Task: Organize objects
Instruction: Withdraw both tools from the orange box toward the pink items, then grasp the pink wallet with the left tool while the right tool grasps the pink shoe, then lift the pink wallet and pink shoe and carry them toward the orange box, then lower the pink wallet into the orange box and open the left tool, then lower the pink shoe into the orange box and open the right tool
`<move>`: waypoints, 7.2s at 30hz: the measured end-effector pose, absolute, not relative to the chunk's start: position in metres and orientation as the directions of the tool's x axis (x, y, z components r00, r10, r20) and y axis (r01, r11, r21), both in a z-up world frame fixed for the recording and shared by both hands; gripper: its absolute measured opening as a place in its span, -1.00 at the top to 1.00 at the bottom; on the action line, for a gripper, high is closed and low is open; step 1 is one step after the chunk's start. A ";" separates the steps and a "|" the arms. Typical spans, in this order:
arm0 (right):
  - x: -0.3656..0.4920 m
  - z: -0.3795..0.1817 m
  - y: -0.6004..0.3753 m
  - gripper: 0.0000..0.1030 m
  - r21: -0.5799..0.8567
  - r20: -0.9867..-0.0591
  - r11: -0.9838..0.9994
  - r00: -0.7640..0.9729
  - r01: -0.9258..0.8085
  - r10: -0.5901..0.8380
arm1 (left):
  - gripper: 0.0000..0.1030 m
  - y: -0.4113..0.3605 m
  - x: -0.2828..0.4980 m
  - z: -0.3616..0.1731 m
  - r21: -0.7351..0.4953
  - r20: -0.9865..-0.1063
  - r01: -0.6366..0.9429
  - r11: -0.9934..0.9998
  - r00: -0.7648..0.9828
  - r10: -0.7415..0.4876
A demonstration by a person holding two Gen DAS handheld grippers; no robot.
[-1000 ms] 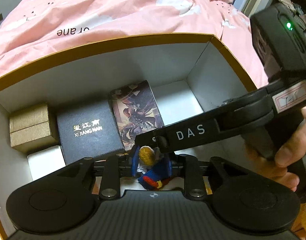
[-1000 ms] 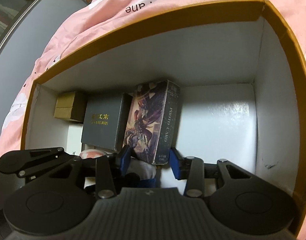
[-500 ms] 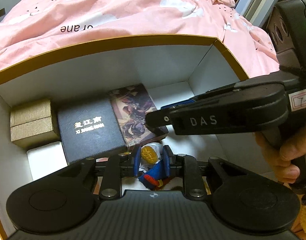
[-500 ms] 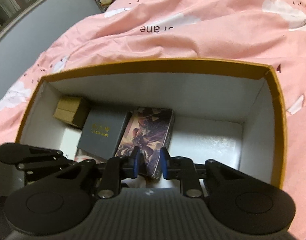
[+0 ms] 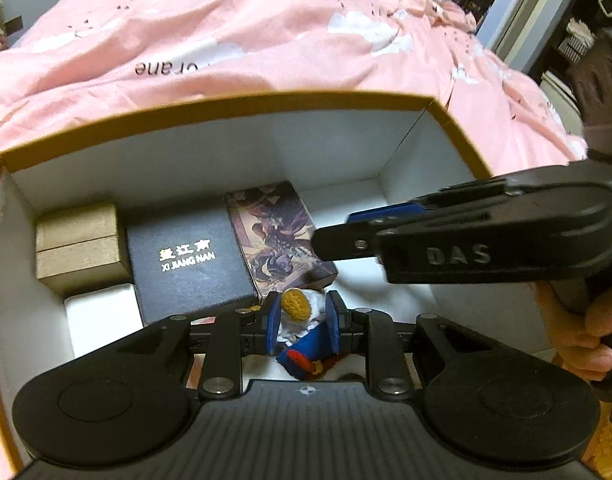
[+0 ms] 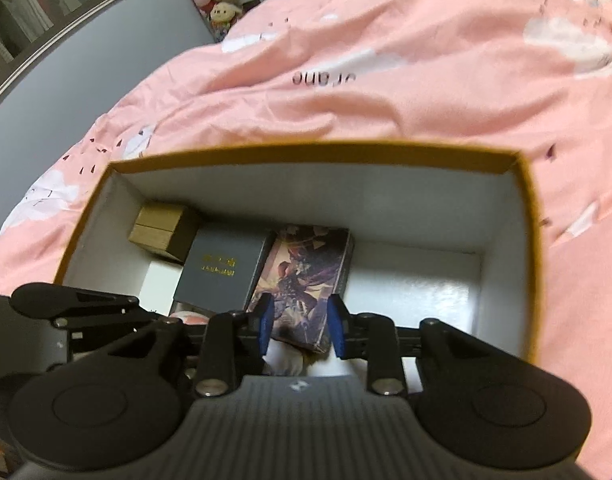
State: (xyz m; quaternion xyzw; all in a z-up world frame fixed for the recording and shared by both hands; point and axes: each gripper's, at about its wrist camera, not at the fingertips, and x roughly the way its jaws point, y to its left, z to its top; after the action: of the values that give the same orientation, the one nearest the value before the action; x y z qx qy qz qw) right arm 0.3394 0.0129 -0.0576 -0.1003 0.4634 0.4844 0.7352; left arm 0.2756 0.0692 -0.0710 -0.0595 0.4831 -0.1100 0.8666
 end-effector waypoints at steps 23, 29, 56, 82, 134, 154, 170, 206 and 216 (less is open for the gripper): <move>0.230 -0.035 -0.171 0.24 0.220 -0.809 0.623 0.216 -0.751 0.546 | 0.46 0.036 0.122 -0.035 -0.325 -0.756 0.071 0.943 0.580 -0.304; 0.226 -0.067 -0.205 0.25 0.286 -0.847 0.687 0.158 -0.668 0.507 | 0.32 0.026 0.117 -0.059 -0.420 -0.758 0.045 0.907 0.533 -0.377; 0.207 -0.064 -0.191 0.70 0.399 -0.819 0.583 0.010 -0.708 0.573 | 0.16 0.015 0.107 -0.063 -0.409 -0.779 0.025 0.912 0.510 -0.364; 0.262 -0.061 -0.204 0.29 0.338 -0.861 0.681 0.080 -0.649 0.503 | -0.11 0.004 0.174 -0.117 -0.405 -0.855 0.064 0.912 0.327 -0.403; 0.295 0.062 -0.148 0.61 0.137 -0.644 0.569 0.363 -0.811 0.673 | 0.32 0.047 0.225 0.010 -0.444 -0.660 -0.075 0.893 0.702 -0.269; 0.348 0.032 -0.084 0.61 0.034 -0.683 0.572 0.399 -0.820 0.612 | 0.32 0.039 0.341 -0.087 -0.415 -0.802 -0.218 0.883 0.546 -0.242; 0.354 0.026 -0.081 0.60 0.027 -0.699 0.577 0.397 -0.816 0.595 | 0.19 0.029 0.351 -0.103 -0.330 -0.866 -0.201 0.922 0.453 -0.211; 0.314 -0.031 -0.041 0.60 0.052 -0.871 0.461 0.185 -0.886 0.454 | -0.18 0.065 0.238 -0.034 -0.266 -0.750 -0.068 0.961 0.641 -0.162; 0.316 -0.046 -0.030 0.60 0.098 -0.919 0.480 0.106 -0.872 0.380 | -0.18 0.073 0.220 -0.047 -0.333 -0.750 -0.103 0.937 0.631 -0.197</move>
State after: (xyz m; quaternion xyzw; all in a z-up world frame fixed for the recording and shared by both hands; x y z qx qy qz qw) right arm 0.3164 -0.0296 -0.0463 -0.2469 0.4978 0.4463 0.7015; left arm 0.2197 0.0733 -0.0467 -0.1753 0.4288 -0.0265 0.8858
